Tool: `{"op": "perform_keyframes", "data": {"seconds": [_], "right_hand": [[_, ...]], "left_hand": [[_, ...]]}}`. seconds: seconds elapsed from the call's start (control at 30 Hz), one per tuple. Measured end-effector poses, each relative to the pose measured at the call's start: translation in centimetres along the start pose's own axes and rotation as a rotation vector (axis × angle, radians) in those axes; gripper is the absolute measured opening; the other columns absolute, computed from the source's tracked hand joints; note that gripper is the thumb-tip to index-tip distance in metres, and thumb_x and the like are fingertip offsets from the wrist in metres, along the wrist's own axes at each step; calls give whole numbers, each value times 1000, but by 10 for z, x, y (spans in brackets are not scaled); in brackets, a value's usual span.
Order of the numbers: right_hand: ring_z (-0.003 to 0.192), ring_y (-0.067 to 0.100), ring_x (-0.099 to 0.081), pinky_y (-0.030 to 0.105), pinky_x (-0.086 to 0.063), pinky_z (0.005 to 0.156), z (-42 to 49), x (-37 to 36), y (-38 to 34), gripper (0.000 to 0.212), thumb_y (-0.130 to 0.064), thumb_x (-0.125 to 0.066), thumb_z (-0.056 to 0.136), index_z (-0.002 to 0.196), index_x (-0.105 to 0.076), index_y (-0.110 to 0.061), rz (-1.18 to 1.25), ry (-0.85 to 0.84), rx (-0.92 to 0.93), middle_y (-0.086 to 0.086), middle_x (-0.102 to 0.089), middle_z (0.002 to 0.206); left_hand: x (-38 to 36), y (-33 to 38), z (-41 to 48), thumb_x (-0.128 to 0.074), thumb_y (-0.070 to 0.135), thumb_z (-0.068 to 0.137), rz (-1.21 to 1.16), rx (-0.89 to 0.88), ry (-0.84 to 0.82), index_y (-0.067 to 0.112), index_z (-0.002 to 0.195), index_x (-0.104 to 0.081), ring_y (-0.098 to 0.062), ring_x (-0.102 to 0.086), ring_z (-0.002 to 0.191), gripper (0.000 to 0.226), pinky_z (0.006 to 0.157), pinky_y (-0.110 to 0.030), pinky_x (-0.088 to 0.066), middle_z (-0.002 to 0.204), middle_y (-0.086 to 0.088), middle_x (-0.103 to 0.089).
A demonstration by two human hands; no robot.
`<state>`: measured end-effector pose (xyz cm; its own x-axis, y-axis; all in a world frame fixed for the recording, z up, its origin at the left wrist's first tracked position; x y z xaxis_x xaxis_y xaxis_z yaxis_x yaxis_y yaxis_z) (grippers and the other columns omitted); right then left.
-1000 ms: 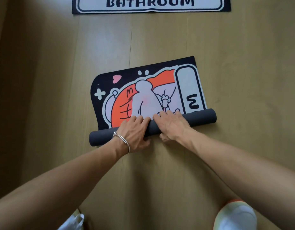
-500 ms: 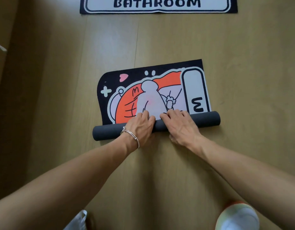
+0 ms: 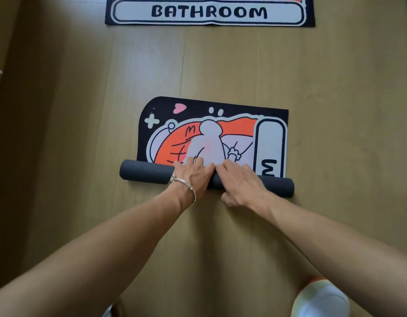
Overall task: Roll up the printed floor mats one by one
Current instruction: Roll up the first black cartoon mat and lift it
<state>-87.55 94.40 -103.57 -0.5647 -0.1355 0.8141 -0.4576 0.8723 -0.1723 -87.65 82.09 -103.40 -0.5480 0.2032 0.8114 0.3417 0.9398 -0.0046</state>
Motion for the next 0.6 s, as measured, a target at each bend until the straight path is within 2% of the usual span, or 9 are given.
{"op": "perform_keyframes", "data": {"seconds": [0.07, 0.17, 0.27, 0.37, 0.53, 0.6], "right_hand": [[98, 23, -45, 34, -34, 81, -5, -9, -1, 55, -25, -61, 80, 127, -35, -15, -68, 75, -1, 6, -44, 114], [102, 24, -44, 35, -35, 82, -5, -11, -1, 55, -27, -61, 81, 128, -34, -15, -79, 71, -9, 6, -45, 116], [103, 24, -47, 35, -37, 84, 6, 0, 6, 48, -26, -61, 80, 122, -40, -15, 79, -42, -30, 5, -48, 113], [98, 22, -48, 34, -40, 80, 11, 12, 14, 38, -22, -60, 78, 114, -46, -16, 243, -121, -18, 4, -48, 106], [100, 21, -47, 35, -36, 83, -1, -2, 6, 50, -28, -64, 79, 121, -40, -17, -54, 42, -37, 3, -47, 113], [103, 22, -46, 35, -36, 83, -3, -5, 3, 50, -28, -64, 80, 121, -38, -17, -97, 63, -65, 3, -47, 115]], "left_hand": [[4, 1, 2, -49, 21, 94, 0, 5, -35, 16, 123, -40, -29, -46, 112, 31, 84, -44, -42, 120, -9, -46], [3, 1, 3, -52, 21, 92, -22, -21, -61, 15, 122, -39, -28, -50, 108, 33, 79, -42, -44, 118, -9, -48], [-7, -6, 0, -56, 31, 88, -23, -98, 55, 19, 127, -34, -25, -51, 102, 46, 75, -38, -42, 115, -5, -45], [-14, -11, -1, -54, 25, 87, 68, -125, 129, 19, 125, -34, -24, -50, 100, 43, 74, -35, -36, 114, -4, -46], [-4, -2, 9, -56, 23, 88, -87, -21, -25, 15, 111, -43, -26, -55, 99, 28, 69, -36, -36, 109, -7, -53], [-3, -1, 7, -56, 24, 88, -85, -26, -25, 15, 112, -43, -26, -54, 99, 28, 69, -36, -37, 110, -7, -52]]}}
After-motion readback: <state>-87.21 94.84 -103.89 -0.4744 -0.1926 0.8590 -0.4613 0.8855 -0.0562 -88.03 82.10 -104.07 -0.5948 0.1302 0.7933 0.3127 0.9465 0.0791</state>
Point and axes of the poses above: each hand's wrist, its own z-axis towards the middle knuckle, its own x-axis out of the back of the hand, y = z × x, the point moved 2 cm from there along z, towards the middle knuckle
